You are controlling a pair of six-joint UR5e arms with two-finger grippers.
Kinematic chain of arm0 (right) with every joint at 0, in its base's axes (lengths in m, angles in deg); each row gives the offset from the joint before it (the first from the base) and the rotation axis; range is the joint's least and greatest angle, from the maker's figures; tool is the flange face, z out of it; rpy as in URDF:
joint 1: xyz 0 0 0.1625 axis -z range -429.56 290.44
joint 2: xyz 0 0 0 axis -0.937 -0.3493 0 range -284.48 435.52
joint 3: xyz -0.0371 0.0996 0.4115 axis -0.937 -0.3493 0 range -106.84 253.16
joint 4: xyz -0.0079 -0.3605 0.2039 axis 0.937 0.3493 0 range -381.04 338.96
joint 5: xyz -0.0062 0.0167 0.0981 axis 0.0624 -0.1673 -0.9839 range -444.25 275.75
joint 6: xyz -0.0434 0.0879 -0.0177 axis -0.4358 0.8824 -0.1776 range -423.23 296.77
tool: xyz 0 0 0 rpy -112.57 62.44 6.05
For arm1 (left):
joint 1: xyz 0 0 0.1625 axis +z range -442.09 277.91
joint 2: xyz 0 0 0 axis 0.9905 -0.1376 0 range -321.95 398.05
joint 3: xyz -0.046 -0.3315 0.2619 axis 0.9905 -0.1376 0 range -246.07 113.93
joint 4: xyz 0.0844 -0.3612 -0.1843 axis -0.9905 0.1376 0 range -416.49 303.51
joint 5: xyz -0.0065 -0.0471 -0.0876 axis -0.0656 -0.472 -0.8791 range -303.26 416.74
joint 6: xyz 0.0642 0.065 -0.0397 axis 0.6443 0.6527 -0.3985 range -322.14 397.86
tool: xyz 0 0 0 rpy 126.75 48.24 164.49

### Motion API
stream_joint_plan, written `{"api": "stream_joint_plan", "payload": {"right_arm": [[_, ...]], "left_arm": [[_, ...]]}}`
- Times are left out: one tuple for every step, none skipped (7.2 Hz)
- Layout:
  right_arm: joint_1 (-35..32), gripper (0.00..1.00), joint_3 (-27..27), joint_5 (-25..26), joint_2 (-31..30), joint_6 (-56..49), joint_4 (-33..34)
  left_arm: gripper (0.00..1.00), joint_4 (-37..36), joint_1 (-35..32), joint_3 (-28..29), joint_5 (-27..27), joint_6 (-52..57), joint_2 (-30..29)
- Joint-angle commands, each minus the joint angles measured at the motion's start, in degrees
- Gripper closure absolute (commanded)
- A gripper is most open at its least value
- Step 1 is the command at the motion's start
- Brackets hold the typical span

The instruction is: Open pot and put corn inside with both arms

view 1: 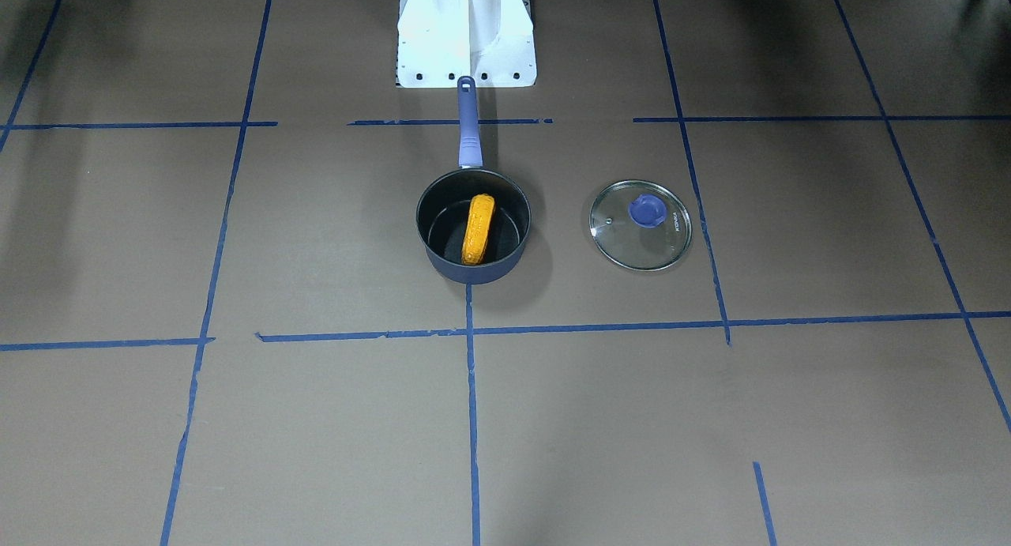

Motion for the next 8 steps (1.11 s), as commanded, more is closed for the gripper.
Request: {"api": "stream_joint_plan", "payload": {"right_arm": [[-0.05,0.00,0.11,-0.75,-0.22,-0.11,0.12],[-0.05,0.00,0.54,-0.84,-0.22,-0.02,0.04],[0.13,0.00,0.37,-0.41,-0.13,-0.02,-0.40],[0.22,0.00,0.63,-0.23,-0.30,-0.46,-0.32],[0.65,0.00,0.46,0.03,-0.22,-0.38,-0.31],[0.74,0.00,0.55,0.04,-0.13,-0.20,-0.31],[0.83,0.00,0.55,0.04,-0.30,-0.03,-0.23],[0.83,0.00,0.55,-0.05,-0.57,-0.02,-0.23]], "left_arm": [[0.00,-0.02,0.00,-0.53,-0.42,-0.04,0.21],[0.00,0.50,0.00,-0.70,-0.25,-0.04,0.12],[0.00,0.51,0.00,-2.97,-0.25,0.04,2.30],[0.00,0.42,0.08,-4.47,0.01,-0.04,3.19],[0.00,0.33,0.08,-4.40,0.19,-0.13,3.28],[0.00,0.33,0.17,-4.05,0.19,-0.13,3.46],[0.00,0.51,0.43,-3.44,-0.33,-0.65,3.55],[0.00,0.51,0.44,-3.34,-0.42,-0.66,3.72]]}}
